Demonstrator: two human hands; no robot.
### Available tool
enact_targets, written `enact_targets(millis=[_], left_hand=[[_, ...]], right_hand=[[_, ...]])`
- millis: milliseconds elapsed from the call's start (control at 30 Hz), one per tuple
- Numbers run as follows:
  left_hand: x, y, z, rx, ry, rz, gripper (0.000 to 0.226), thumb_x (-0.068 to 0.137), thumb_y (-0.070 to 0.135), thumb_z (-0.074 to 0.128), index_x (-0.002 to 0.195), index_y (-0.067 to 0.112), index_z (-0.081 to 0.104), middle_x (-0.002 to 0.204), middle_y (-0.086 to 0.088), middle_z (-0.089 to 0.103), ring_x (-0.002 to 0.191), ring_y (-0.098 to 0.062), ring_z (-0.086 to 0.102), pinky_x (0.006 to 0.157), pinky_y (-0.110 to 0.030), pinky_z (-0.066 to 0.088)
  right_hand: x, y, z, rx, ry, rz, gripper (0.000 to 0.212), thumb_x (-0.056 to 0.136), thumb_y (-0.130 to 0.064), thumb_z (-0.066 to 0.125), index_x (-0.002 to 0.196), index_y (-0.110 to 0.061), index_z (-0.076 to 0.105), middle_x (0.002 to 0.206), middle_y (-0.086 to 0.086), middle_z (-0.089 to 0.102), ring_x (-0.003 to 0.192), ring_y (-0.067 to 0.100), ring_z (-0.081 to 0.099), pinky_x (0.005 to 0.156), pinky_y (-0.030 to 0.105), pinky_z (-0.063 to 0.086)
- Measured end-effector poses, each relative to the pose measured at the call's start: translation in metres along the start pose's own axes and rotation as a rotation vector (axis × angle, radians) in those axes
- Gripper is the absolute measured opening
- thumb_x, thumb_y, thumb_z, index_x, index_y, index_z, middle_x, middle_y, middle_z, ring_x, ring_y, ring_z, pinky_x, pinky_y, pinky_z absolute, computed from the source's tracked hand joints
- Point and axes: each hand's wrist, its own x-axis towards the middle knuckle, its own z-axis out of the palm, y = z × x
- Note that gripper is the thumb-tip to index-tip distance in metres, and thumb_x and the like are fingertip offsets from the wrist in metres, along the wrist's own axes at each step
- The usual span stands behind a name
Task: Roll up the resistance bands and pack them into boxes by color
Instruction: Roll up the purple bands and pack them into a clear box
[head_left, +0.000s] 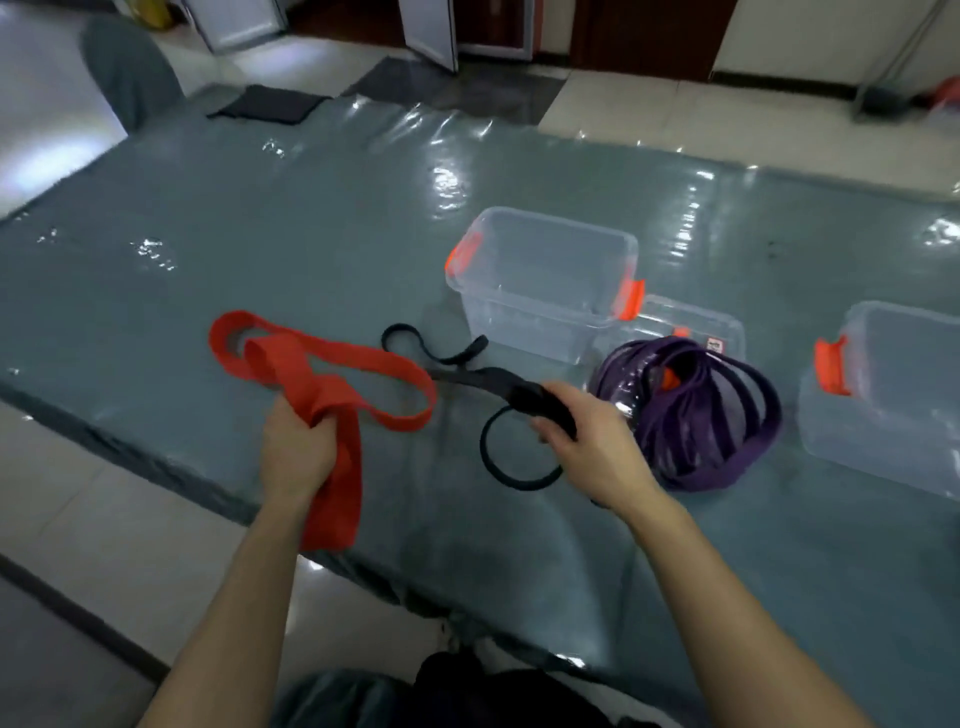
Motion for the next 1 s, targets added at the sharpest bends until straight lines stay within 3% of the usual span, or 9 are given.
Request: enact_targets(millis=[100,200,367,467,567,667,833,933,1000], left_hand=[[-0.043,0.049,0.011,-0.047,0.105,0.157,0.054,0.084,0.027,0.061,0.135,0.01,0.068,0.13,-0.014,0.074,0.121,-0.034,0.07,0.107,-0.047,0.054],[-0.091,0.085,0.025,-0.08,0.196,0.19,0.045,0.089,0.032,0.07,0.133,0.023,0.063,0.123,-0.004,0.074,0.113,-0.033,0.071,0.096,-0.041,0.055],[-0.154,0.105,0.053,0.109,-0.052,0.152,0.039,0.091,0.035,0.079,0.125,0.02,0.067,0.116,-0.013,0.078,0.109,-0.037,0.073,0.092,-0.048,0.058],[-0.182,0.12,0.061,-0.067,-0.174,0.075,0.041,0.077,0.034,0.075,0.115,0.017,0.073,0.106,-0.007,0.081,0.101,-0.029,0.078,0.095,-0.054,0.063],[-0.186,0.138,0.076,-0.232,-0.261,0.076,0.037,0.08,0.017,0.082,0.114,0.005,0.074,0.107,-0.016,0.081,0.096,-0.03,0.077,0.097,-0.06,0.061],[-0.168,0.156,0.084,-0.342,-0.305,0.044,0.031,0.089,-0.002,0.082,0.119,-0.003,0.073,0.114,-0.027,0.079,0.109,-0.047,0.076,0.1,-0.065,0.06],[-0.131,0.149,0.095,-0.485,-0.281,-0.21,0.056,0.087,0.002,0.088,0.137,-0.008,0.065,0.135,-0.029,0.071,0.125,-0.043,0.07,0.111,-0.059,0.055],[-0.129,0.106,0.101,0.064,-0.254,-0.304,0.127,0.083,0.03,0.096,0.168,-0.008,0.01,0.169,-0.033,0.034,0.156,-0.042,0.04,0.128,-0.049,0.035],[-0.141,0.073,0.104,0.286,-0.2,-0.224,0.149,0.08,0.044,0.096,0.17,0.003,-0.015,0.175,-0.036,0.006,0.165,-0.046,0.015,0.133,-0.05,0.021]], right_hand=[[-0.039,0.007,-0.056,0.123,0.142,-0.149,0.035,0.098,-0.016,0.07,0.127,-0.036,0.067,0.093,-0.025,0.07,0.084,0.0,0.065,0.08,0.022,0.051],[-0.08,0.024,-0.104,0.197,0.322,-0.232,0.035,0.098,-0.02,0.068,0.128,-0.037,0.065,0.11,-0.025,0.071,0.102,0.001,0.068,0.087,0.013,0.048],[-0.125,0.071,-0.138,0.147,0.196,-0.128,0.04,0.098,-0.01,0.076,0.128,-0.035,0.071,0.101,-0.04,0.067,0.095,-0.007,0.066,0.087,0.007,0.047],[-0.134,0.085,-0.152,0.139,0.263,-0.1,0.04,0.097,-0.013,0.077,0.131,-0.034,0.071,0.107,-0.037,0.069,0.101,-0.009,0.065,0.088,0.0,0.041],[-0.131,0.089,-0.161,0.204,0.294,-0.079,0.04,0.098,-0.017,0.075,0.13,-0.042,0.067,0.109,-0.04,0.07,0.104,-0.012,0.066,0.088,0.004,0.044],[-0.128,0.093,-0.162,0.242,0.306,-0.022,0.041,0.098,-0.018,0.076,0.134,-0.038,0.069,0.117,-0.032,0.073,0.113,-0.005,0.068,0.099,0.019,0.049],[-0.121,0.098,-0.157,0.18,0.294,0.049,0.042,0.096,-0.02,0.079,0.132,-0.038,0.07,0.111,-0.029,0.074,0.105,-0.012,0.067,0.092,0.016,0.049],[-0.116,0.094,-0.141,0.166,0.297,0.121,0.044,0.093,-0.022,0.082,0.134,-0.032,0.07,0.111,-0.018,0.075,0.099,-0.007,0.068,0.092,0.019,0.051],[-0.115,0.092,-0.128,0.135,0.26,0.124,0.044,0.093,-0.022,0.083,0.135,-0.03,0.07,0.112,-0.013,0.076,0.101,0.005,0.069,0.094,0.025,0.052]])
